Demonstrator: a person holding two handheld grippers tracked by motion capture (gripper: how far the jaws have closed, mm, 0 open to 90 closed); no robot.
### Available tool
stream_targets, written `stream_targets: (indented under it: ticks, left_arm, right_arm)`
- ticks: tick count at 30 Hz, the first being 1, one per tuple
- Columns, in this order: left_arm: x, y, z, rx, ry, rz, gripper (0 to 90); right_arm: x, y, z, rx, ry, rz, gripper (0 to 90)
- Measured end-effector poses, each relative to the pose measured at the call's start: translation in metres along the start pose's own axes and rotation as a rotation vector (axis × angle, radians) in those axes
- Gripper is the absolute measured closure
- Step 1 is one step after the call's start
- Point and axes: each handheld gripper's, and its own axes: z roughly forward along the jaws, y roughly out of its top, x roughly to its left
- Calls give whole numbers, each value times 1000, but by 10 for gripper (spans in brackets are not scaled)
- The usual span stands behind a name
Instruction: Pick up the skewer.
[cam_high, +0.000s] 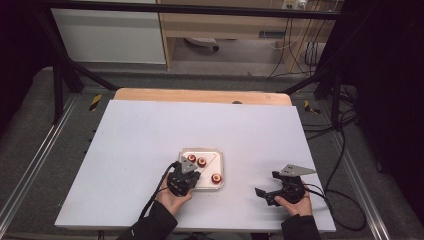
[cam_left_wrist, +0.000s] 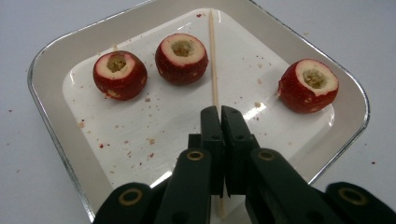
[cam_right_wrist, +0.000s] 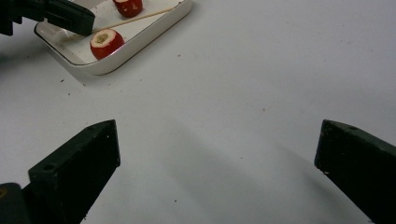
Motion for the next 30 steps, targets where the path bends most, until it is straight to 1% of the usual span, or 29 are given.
stream_targets:
  ticks: [4, 6, 7, 8, 9, 15, 19, 20, 21, 22, 23, 25, 27, 29, 30]
  left_arm:
    - [2, -1, -2, -12, -9, -3, 883]
    - [4, 0, -5, -29, -17, -6, 883]
    - [4, 0, -5, -29, -17, -6, 884]
    - [5, 0, -8, -49, -20, -9, 883]
    - [5, 0, -8, -49, -20, -9, 884]
    - [9, 2, -18, -80, -40, -7, 884]
    - [10, 4, -25, -92, -57, 5, 884]
    - [10, 4, -27, -93, -63, 10, 884]
    - [10, 5, -30, -96, -67, 30, 884]
    - [10, 5, -30, -96, -67, 30, 884]
    - [10, 6, -32, -96, -71, 39, 884]
    - [10, 7, -33, -89, -84, 56, 884]
    - [10, 7, -34, -74, -94, 82, 884]
    - [11, 8, -36, -62, -105, 103, 884]
    - [11, 8, -36, -62, -105, 103, 884]
  right_arm:
    - [0, 0, 1, 0, -1, -1, 8]
    - [0, 0, 1, 0, 1, -1, 8]
    - [0, 0, 1, -1, 1, 0, 8]
    - [0, 0, 1, -1, 1, -1, 8]
    - [0, 0, 1, -1, 1, -1, 8]
    - [1, 0, 0, -1, 1, 0, 9]
    - [0, 0, 0, -7, 0, -6, 9]
    - [0, 0, 0, -7, 0, -6, 9]
    - [1, 1, 0, -4, -3, -10, 6]
    - [2, 2, 0, -2, -2, -8, 6]
    - [3, 2, 0, -3, -1, -14, 5]
    - [4, 4, 0, -1, 0, -26, 5]
    - [7, 5, 1, -4, 4, -34, 5]
    - [9, 7, 1, -4, -1, -48, 5]
    - [10, 8, 2, -5, -5, -56, 5]
